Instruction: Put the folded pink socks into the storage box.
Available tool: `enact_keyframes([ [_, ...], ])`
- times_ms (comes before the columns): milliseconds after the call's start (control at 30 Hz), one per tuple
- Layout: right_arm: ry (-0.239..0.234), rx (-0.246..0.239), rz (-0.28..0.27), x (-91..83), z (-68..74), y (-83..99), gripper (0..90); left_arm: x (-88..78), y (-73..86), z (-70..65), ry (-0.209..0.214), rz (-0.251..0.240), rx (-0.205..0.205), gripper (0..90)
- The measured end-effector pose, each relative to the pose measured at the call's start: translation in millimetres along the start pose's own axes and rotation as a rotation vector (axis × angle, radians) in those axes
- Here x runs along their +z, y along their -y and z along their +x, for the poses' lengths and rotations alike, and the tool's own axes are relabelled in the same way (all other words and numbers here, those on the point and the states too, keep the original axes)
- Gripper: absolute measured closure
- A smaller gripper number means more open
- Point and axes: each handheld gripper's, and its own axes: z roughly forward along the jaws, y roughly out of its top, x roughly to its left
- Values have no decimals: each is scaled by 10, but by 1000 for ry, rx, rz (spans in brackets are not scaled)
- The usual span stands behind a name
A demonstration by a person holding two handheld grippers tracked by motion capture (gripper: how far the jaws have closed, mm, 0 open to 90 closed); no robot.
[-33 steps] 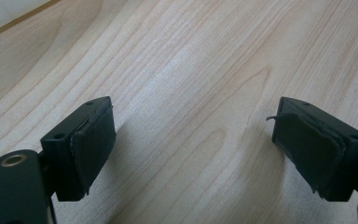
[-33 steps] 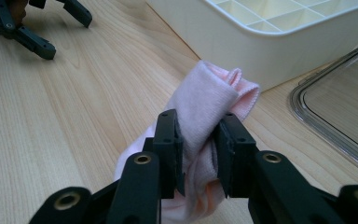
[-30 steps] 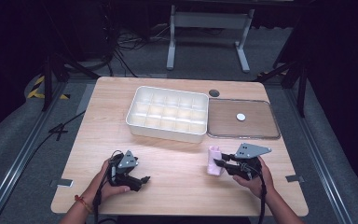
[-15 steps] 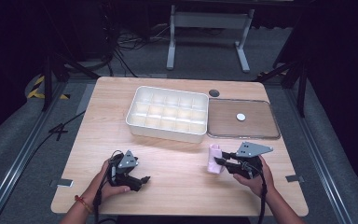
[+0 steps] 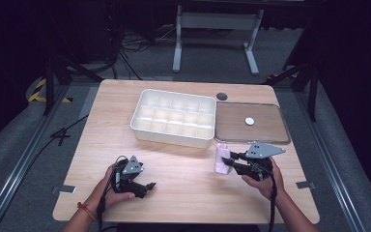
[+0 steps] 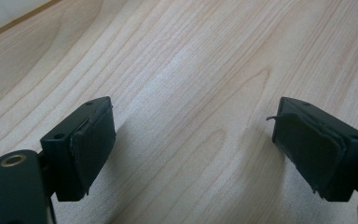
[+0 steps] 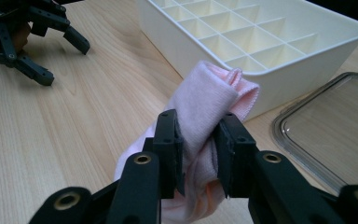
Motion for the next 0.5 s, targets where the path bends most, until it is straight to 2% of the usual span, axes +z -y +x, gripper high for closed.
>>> enact_keyframes([
  [200, 5, -19, -32, -33, -41, -140, 717, 2, 1, 0, 0, -3, -1, 133],
  [500, -3, -42, -41, -3, -129, -295, 716, 3, -1, -5, -4, -2, -4, 133],
])
